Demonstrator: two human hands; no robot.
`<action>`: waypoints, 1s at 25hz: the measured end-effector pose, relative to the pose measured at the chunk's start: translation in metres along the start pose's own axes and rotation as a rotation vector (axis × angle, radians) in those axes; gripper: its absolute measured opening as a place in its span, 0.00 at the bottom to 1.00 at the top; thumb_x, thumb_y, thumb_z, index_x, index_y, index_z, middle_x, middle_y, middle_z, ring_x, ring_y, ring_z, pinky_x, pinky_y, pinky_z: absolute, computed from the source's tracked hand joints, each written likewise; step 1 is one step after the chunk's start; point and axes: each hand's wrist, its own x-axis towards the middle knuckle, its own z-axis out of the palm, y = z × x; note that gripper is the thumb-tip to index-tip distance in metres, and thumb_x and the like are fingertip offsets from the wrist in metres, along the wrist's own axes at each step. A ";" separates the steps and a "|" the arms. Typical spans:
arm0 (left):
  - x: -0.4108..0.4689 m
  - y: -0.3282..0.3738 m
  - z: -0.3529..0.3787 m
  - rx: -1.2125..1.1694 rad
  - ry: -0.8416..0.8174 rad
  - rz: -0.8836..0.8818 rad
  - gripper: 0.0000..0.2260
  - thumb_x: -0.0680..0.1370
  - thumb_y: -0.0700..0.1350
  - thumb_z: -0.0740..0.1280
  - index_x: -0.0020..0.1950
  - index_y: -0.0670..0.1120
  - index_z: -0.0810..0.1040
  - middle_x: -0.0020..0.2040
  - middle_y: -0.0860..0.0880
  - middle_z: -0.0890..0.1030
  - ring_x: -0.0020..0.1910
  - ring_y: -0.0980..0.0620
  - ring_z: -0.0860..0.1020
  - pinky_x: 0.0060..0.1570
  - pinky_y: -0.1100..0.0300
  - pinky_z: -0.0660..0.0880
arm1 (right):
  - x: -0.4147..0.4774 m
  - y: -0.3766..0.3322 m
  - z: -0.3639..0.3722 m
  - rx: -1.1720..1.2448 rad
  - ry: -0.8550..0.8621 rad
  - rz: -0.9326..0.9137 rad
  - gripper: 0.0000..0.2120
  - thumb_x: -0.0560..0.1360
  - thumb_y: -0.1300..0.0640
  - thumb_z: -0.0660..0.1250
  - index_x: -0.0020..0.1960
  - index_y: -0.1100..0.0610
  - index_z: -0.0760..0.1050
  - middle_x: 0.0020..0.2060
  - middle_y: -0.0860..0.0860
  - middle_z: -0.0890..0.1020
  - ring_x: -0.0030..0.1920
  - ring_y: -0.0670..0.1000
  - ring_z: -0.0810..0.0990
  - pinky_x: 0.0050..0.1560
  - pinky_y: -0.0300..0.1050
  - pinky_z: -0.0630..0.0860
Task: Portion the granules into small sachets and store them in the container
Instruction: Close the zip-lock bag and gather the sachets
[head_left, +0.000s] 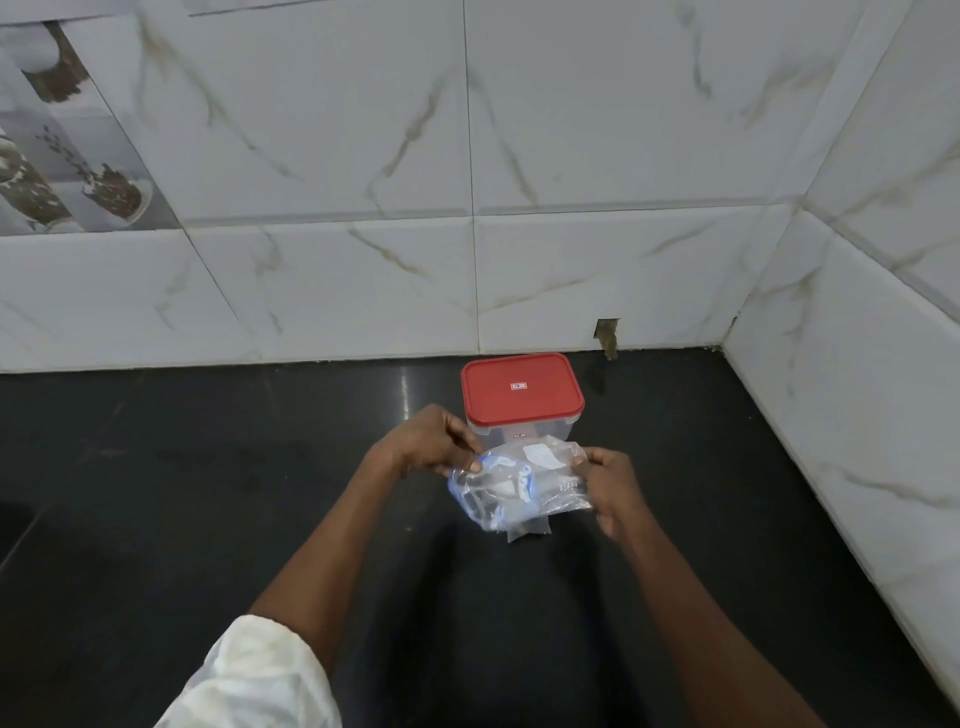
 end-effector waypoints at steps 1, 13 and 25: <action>0.001 0.003 0.005 0.105 0.142 0.067 0.09 0.70 0.32 0.75 0.49 0.40 0.88 0.43 0.48 0.87 0.39 0.55 0.82 0.40 0.64 0.78 | -0.002 0.000 0.001 -0.003 -0.001 0.003 0.10 0.79 0.68 0.61 0.45 0.62 0.80 0.39 0.61 0.81 0.38 0.56 0.76 0.38 0.49 0.77; 0.004 -0.026 0.051 -0.680 0.561 -0.187 0.06 0.79 0.39 0.68 0.49 0.36 0.80 0.40 0.40 0.82 0.35 0.46 0.80 0.39 0.54 0.76 | -0.017 -0.003 0.001 0.106 0.168 -0.305 0.07 0.80 0.64 0.61 0.45 0.59 0.75 0.35 0.52 0.78 0.29 0.44 0.71 0.26 0.37 0.70; -0.034 -0.017 0.081 -1.528 0.269 -0.455 0.03 0.78 0.32 0.69 0.47 0.32 0.77 0.44 0.36 0.79 0.28 0.42 0.84 0.35 0.44 0.82 | -0.020 0.019 0.019 -0.001 0.231 -0.384 0.07 0.81 0.62 0.60 0.47 0.54 0.74 0.37 0.50 0.79 0.31 0.47 0.74 0.30 0.42 0.73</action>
